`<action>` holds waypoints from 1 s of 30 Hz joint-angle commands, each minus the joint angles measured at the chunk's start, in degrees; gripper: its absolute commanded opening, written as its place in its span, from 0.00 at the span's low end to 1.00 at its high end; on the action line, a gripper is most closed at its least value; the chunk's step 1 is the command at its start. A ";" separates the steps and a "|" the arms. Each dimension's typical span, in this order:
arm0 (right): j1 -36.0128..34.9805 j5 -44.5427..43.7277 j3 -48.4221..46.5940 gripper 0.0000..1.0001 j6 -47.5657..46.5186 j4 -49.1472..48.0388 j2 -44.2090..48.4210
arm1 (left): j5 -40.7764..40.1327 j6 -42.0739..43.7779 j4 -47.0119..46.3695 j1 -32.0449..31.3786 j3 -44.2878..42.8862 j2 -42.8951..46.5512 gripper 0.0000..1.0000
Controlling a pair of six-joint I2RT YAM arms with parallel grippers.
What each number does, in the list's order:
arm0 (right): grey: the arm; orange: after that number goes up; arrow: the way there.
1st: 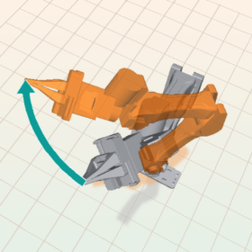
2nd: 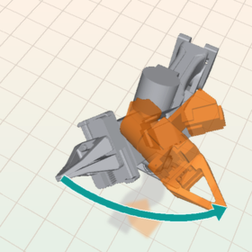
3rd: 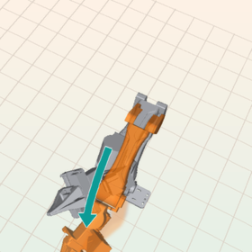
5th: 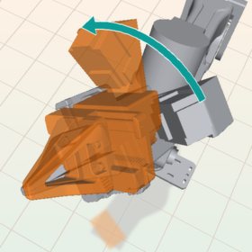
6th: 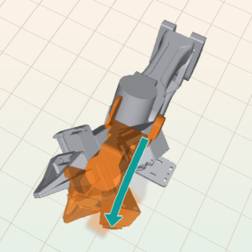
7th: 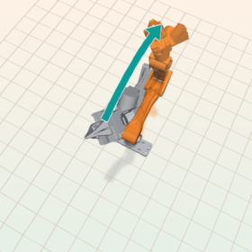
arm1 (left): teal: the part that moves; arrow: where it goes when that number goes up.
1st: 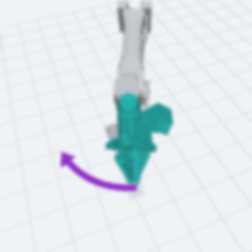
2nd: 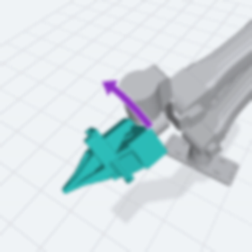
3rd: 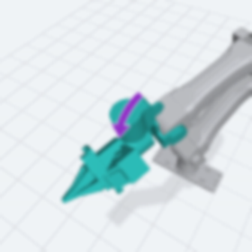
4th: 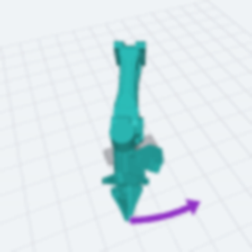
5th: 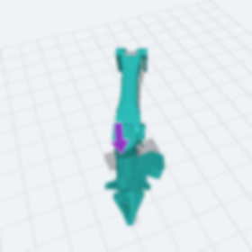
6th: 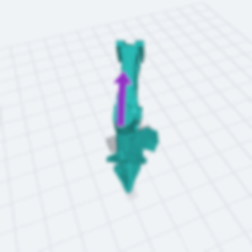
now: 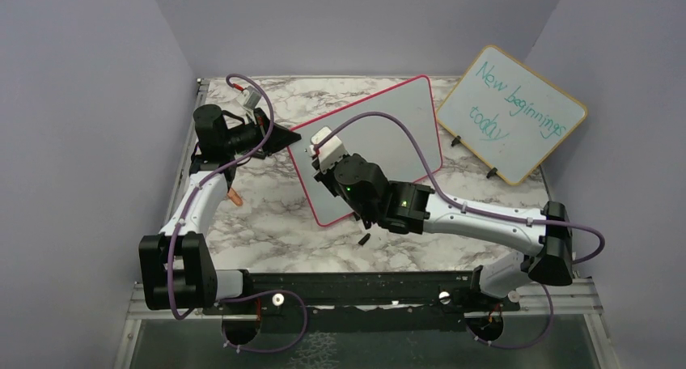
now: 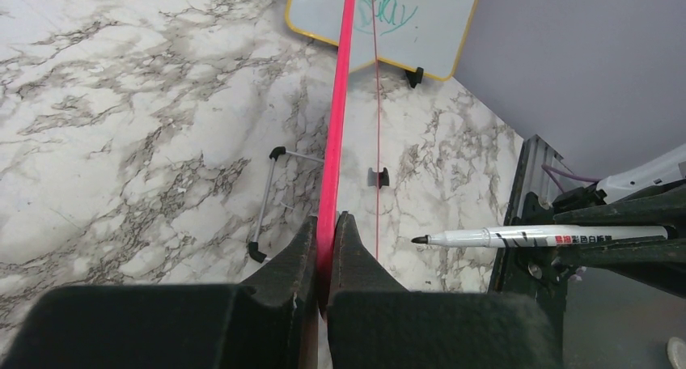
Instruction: Write a sentence on the whiteboard
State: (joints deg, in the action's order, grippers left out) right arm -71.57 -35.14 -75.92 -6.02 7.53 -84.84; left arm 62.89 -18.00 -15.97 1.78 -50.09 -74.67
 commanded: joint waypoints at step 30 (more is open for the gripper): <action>-0.59 -4.46 -7.53 0.01 2.42 0.00 -8.17 | -2.34 7.13 3.84 -1.69 2.71 -0.04 0.00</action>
State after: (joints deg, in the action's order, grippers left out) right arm -71.68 -37.91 -81.41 -4.47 8.64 -92.05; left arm 62.41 -17.93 -15.73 1.48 -50.09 -74.35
